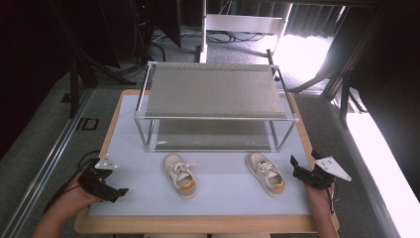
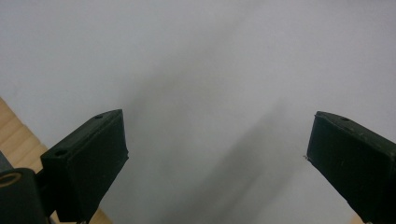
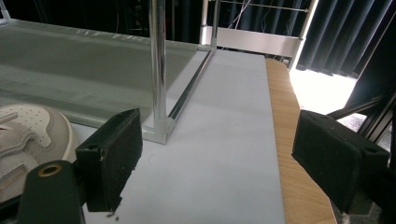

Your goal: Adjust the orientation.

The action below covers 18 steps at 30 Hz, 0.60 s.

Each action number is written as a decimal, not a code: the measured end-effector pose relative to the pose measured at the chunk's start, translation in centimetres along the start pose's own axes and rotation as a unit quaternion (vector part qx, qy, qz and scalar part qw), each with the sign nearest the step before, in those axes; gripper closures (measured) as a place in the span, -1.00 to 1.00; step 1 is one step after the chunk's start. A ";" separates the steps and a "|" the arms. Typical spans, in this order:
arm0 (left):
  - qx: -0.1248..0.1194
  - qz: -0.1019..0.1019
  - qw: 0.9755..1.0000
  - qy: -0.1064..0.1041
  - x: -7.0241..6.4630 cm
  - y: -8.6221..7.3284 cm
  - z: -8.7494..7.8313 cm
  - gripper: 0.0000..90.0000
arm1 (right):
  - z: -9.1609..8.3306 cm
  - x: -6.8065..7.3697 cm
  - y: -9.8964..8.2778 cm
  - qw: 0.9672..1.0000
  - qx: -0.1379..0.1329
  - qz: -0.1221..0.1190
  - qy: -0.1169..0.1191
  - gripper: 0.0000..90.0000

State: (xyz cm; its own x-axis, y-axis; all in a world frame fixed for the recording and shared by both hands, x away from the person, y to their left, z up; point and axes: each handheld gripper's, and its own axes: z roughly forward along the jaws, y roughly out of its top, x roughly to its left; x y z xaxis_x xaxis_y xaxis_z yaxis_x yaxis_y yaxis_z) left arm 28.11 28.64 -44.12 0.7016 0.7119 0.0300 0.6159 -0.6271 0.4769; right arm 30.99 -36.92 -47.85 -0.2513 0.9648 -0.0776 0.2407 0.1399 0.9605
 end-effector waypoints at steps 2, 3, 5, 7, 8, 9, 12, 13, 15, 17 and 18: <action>0.024 0.008 1.000 -0.003 0.0 0.3 -0.2 -0.90 | 0.0 0.0 0.0 1.000 0.001 -0.001 -0.001 -0.65; 0.045 0.017 0.999 0.000 -0.1 0.5 -0.3 -0.90 | 0.0 0.0 0.0 1.000 0.001 -0.001 -0.001 -0.65; 0.064 0.022 0.998 -0.005 -0.1 0.8 -0.4 -0.90 | 0.0 0.0 0.0 1.000 0.001 -0.001 0.000 -0.65; 0.075 0.023 0.997 -0.010 -0.2 0.9 -0.4 -0.90 | 0.0 0.0 0.0 1.000 0.001 -0.001 0.000 -0.65; 0.088 0.026 0.996 -0.012 -0.3 1.1 -0.3 -0.90 | 0.0 0.0 0.0 1.000 0.002 0.000 0.000 -0.65; 0.105 0.036 0.994 -0.009 -0.4 1.2 -0.3 -0.90 | 0.0 0.0 0.0 1.000 0.002 0.000 0.000 -0.65; 0.144 0.050 0.988 -0.007 -0.8 1.5 -0.2 -0.90 | 0.0 0.0 0.0 1.000 0.002 0.000 -0.001 -0.65; 0.152 0.053 0.987 -0.009 -0.8 1.7 -0.3 -0.90 | 0.0 0.0 0.0 1.000 0.002 0.000 -0.001 -0.65; 0.181 0.057 0.982 -0.011 -1.0 2.1 -0.3 -0.90 | 0.0 0.0 0.0 1.000 0.002 -0.001 -0.001 -0.65; 0.192 0.063 0.979 -0.009 -1.0 2.3 -0.2 -0.90 | 0.0 0.0 0.0 1.000 0.002 -0.001 -0.001 -0.65; 0.203 0.064 0.977 -0.006 -1.2 2.4 -0.2 -0.90 | 0.0 0.0 0.0 1.000 0.002 -0.001 -0.001 -0.65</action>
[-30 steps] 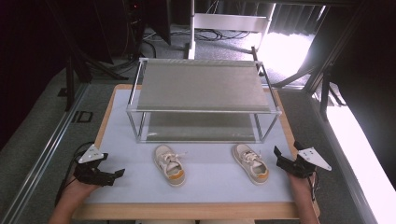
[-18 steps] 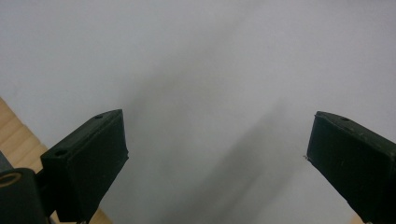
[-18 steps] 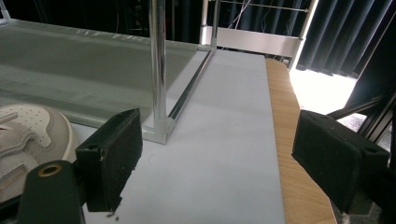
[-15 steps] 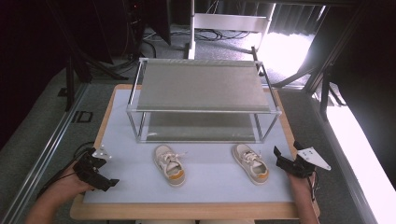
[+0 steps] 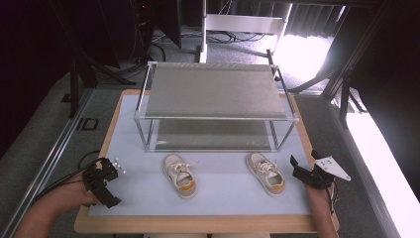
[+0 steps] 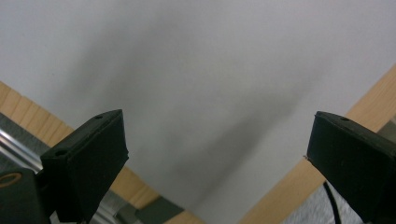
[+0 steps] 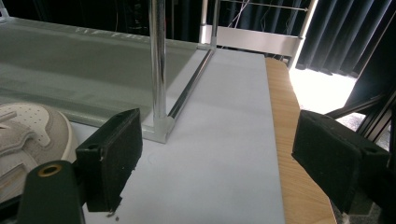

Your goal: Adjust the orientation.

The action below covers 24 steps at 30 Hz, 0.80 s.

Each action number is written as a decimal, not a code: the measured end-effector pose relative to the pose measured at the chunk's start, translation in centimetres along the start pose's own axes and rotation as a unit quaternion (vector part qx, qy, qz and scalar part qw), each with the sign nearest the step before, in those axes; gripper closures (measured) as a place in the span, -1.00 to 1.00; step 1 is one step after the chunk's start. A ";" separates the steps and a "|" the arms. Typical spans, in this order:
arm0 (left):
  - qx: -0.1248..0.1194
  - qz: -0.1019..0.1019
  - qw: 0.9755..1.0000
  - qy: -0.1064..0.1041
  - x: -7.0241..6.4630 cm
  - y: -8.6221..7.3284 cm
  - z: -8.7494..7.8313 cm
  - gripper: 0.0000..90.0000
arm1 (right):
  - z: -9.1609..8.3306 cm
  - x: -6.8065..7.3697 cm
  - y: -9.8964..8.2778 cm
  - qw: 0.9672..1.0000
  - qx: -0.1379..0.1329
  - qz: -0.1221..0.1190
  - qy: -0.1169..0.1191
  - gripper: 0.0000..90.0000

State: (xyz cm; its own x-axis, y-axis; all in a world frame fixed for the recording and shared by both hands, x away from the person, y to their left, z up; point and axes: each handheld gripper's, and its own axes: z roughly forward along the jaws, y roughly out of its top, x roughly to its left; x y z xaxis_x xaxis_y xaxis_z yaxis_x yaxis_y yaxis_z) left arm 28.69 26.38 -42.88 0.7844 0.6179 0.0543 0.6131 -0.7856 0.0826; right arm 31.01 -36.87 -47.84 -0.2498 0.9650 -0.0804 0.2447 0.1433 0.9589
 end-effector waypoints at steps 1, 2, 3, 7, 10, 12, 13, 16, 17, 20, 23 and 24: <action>0.013 0.003 1.000 -0.003 0.0 0.2 0.0 -0.90 | 0.0 0.0 0.0 1.000 0.000 0.000 0.000 -0.65; 0.021 0.003 1.000 -0.007 -0.1 0.3 0.1 -0.90 | 0.0 0.0 0.0 1.000 0.000 0.000 0.000 -0.65; 0.027 0.005 1.000 -0.008 -0.1 0.5 0.1 -0.90 | 0.0 0.0 0.0 1.000 0.000 -0.001 0.000 -0.65; 0.036 0.008 0.999 0.002 -0.3 1.1 0.1 -0.90 | 0.0 0.0 0.0 1.000 0.000 0.000 0.000 -0.65; 0.040 0.010 0.999 -0.005 -0.5 1.6 0.1 -0.90 | 0.0 0.0 0.0 1.000 0.000 -0.001 0.000 -0.65; 0.040 0.010 0.999 -0.014 -0.6 1.9 0.0 -0.90 | 0.0 0.0 0.0 1.000 0.000 -0.001 0.000 -0.65; 0.040 0.010 0.999 -0.016 -0.7 2.0 0.0 -0.90 | 0.0 0.0 0.0 1.000 0.000 -0.001 0.001 -0.65; 0.027 0.011 0.999 -0.025 -0.8 2.5 -0.4 -0.89 | 0.0 0.0 0.0 1.000 -0.001 -0.001 0.001 -0.65; 0.022 0.011 0.999 -0.029 -0.9 2.7 -0.4 -0.90 | 0.0 0.0 0.0 1.000 -0.001 -0.001 0.001 -0.65; 0.018 0.019 0.999 -0.037 -1.3 3.3 -0.8 -0.90 | 0.0 0.0 0.0 1.000 -0.001 -0.001 0.001 -0.65; 0.019 0.028 0.999 -0.038 -1.7 3.9 -1.0 -0.90 | 0.0 0.0 0.0 1.000 0.000 -0.001 0.000 -0.65; 0.015 0.032 0.999 -0.039 -1.9 4.1 -1.2 -0.89 | 0.0 0.0 0.0 1.000 0.000 -0.001 0.000 -0.65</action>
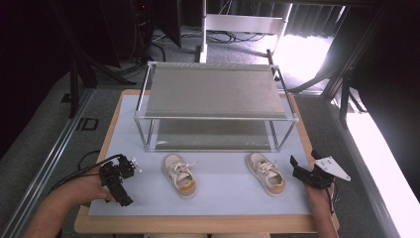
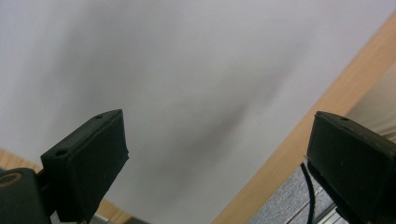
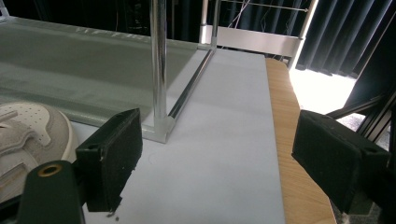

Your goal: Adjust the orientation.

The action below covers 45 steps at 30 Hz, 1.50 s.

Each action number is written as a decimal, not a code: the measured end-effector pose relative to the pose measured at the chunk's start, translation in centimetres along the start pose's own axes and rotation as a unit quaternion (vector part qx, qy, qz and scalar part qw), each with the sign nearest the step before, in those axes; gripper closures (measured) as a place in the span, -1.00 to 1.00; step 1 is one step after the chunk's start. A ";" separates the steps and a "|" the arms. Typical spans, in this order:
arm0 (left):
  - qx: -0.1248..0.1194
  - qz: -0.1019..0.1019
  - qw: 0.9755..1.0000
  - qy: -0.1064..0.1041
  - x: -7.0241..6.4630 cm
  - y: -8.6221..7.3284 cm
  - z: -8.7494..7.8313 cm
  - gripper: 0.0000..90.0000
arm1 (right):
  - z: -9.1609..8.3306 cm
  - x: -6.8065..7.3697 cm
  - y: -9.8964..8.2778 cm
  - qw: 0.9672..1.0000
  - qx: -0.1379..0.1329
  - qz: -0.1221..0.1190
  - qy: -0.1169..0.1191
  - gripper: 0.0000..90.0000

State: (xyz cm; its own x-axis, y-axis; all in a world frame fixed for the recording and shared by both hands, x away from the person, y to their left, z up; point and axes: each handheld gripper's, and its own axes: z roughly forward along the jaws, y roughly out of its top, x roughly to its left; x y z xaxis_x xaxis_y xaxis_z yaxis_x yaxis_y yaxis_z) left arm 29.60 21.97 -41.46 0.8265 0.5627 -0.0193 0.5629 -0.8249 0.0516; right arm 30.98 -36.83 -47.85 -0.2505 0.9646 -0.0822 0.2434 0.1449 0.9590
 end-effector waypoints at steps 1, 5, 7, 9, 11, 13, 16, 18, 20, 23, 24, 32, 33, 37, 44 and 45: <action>0.000 0.000 1.000 0.000 0.0 0.0 0.0 -0.89 | 0.0 0.0 0.0 1.000 0.000 0.000 0.000 -0.65; -0.013 0.014 1.000 -0.005 -0.6 1.1 -0.6 -0.89 | 0.0 0.0 0.0 1.000 0.000 -0.001 0.000 -0.65; -0.020 0.018 1.000 -0.008 -0.8 1.6 -0.9 -0.89 | 0.0 0.0 0.0 1.000 -0.001 -0.001 0.001 -0.65; -0.025 0.024 0.999 -0.013 -1.0 2.1 -1.1 -0.89 | 0.0 0.0 0.0 1.000 -0.001 -0.001 0.002 -0.65; -0.022 0.032 0.999 -0.012 -1.4 2.8 -1.2 -0.89 | 0.0 0.0 0.0 1.000 -0.001 -0.002 0.002 -0.65; -0.022 0.035 0.999 -0.012 -1.6 3.0 -1.3 -0.89 | 0.0 0.0 0.0 1.000 -0.001 -0.002 0.002 -0.65; -0.026 0.044 0.999 -0.016 -2.1 3.8 -1.5 -0.89 | 0.0 0.0 0.0 1.000 -0.001 -0.003 0.002 -0.65; -0.026 0.053 0.998 -0.020 -2.5 4.4 -1.7 -0.89 | 0.0 0.0 0.0 1.000 -0.002 -0.002 0.001 -0.65; -0.026 0.056 0.998 -0.020 -2.7 4.7 -1.7 -0.88 | 0.0 0.0 0.0 1.000 -0.002 -0.002 0.001 -0.65; -0.027 0.069 0.997 -0.023 -3.2 5.7 -2.1 -0.88 | 0.0 0.0 0.0 1.000 -0.002 -0.002 0.001 -0.65; -0.029 0.072 0.997 -0.022 -3.4 6.0 -2.3 -0.88 | 0.0 0.0 0.0 1.000 -0.002 -0.002 0.001 -0.65; -0.058 0.100 0.993 -0.035 -4.8 8.0 -3.5 -0.86 | 0.0 0.0 0.0 1.000 -0.003 -0.001 0.001 -0.65; -0.060 0.106 0.992 -0.037 -5.0 8.4 -3.7 -0.86 | 0.0 0.0 0.0 1.000 -0.003 -0.001 0.002 -0.65; -0.057 0.120 0.990 -0.036 -5.7 9.8 -3.9 -0.86 | 0.0 0.0 0.0 1.000 -0.004 -0.003 0.001 -0.65; -0.064 0.142 0.987 -0.041 -6.9 11.6 -4.0 -0.79 | 0.0 0.0 0.0 1.000 -0.003 -0.003 0.003 -0.65; -0.063 0.149 0.986 -0.041 -7.2 12.3 -3.9 -0.79 | 0.0 0.0 0.0 1.000 -0.003 -0.003 0.003 -0.65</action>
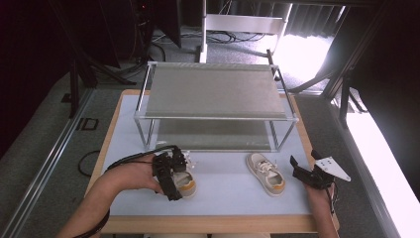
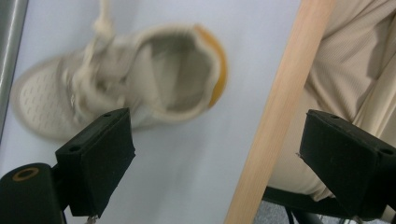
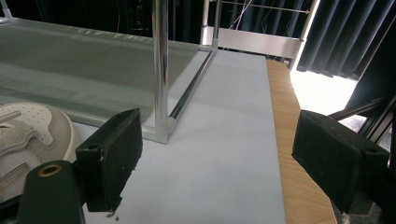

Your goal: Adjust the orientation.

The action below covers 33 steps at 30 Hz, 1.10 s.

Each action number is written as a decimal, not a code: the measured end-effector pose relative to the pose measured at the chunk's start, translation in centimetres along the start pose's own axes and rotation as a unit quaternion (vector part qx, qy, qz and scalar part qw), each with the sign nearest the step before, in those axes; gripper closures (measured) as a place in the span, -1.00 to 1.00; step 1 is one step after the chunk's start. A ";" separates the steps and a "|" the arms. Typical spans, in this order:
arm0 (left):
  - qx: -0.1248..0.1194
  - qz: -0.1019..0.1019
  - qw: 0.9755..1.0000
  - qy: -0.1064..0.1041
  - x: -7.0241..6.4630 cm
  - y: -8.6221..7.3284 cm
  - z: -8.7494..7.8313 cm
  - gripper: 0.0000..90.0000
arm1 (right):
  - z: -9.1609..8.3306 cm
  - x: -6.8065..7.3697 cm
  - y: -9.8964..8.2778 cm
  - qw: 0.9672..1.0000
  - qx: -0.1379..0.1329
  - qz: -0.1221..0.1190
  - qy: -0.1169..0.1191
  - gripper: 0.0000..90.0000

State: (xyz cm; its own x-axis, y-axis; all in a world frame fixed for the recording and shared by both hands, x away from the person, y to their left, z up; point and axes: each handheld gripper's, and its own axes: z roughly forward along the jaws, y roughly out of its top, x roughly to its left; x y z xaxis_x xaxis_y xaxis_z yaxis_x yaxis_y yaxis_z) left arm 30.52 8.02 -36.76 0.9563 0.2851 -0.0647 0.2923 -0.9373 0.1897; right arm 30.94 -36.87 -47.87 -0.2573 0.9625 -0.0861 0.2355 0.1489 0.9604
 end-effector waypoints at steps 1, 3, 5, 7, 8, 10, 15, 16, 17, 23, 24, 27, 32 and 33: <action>0.000 0.004 1.000 0.002 -0.1 0.5 0.2 -0.76 | 0.0 0.0 0.0 1.000 0.000 0.000 0.001 -0.65; 0.002 0.007 1.000 -0.003 -0.1 0.9 0.4 -0.70 | 0.0 0.0 0.0 1.000 0.000 0.001 0.001 -0.65; 0.012 0.014 1.000 -0.006 -0.3 1.7 1.0 -0.66 | 0.0 0.0 0.0 1.000 0.001 0.000 0.002 -0.65; 0.015 0.014 1.000 -0.007 -0.3 2.2 1.5 -0.57 | 0.0 0.0 0.0 1.000 0.001 0.000 0.002 -0.65; 0.015 0.014 1.000 -0.007 -0.3 2.2 1.5 -0.51 | 0.0 0.0 0.0 1.000 0.001 0.000 0.002 -0.65; 0.018 0.022 1.000 -0.003 -0.3 2.7 2.1 -0.32 | 0.0 0.0 0.0 1.000 0.001 0.000 0.003 -0.65; 0.030 0.016 0.999 -0.010 0.1 3.3 3.1 -0.05 | 0.0 0.0 0.0 1.000 0.000 -0.001 0.003 -0.65; 0.030 0.012 0.999 -0.012 0.3 3.4 3.0 -0.01 | 0.0 0.0 0.0 1.000 0.000 -0.001 0.003 -0.65; 0.031 0.008 0.999 -0.015 0.5 3.3 3.0 0.04 | 0.0 0.0 0.0 1.000 0.001 0.000 0.004 -0.65; 0.054 -0.009 0.998 -0.025 0.7 3.3 4.0 0.12 | 0.0 0.0 0.0 1.000 0.001 -0.002 0.004 -0.65; 0.054 -0.009 0.998 -0.025 0.7 3.3 4.0 0.12 | 0.0 0.0 0.0 1.000 0.001 -0.002 0.004 -0.65; 0.062 -0.006 0.998 -0.031 1.0 3.5 4.7 0.23 | 0.0 0.0 0.0 1.000 0.001 -0.003 0.004 -0.65; 0.072 -0.007 0.997 -0.040 1.3 3.5 5.2 0.53 | 0.0 0.0 0.0 1.000 0.001 -0.002 0.004 -0.65; 0.071 0.001 0.997 -0.042 1.3 3.5 5.2 0.54 | 0.0 0.0 0.0 1.000 0.002 -0.002 0.004 -0.65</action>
State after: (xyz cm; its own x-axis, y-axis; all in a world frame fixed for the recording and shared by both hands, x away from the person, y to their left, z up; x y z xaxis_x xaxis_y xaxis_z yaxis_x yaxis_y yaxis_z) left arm 32.79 4.10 -41.28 0.9514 0.2704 -0.1472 0.2800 -0.9587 0.0489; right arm 30.97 -36.83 -47.87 -0.2666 0.9597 -0.0885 0.2376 0.1545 0.9590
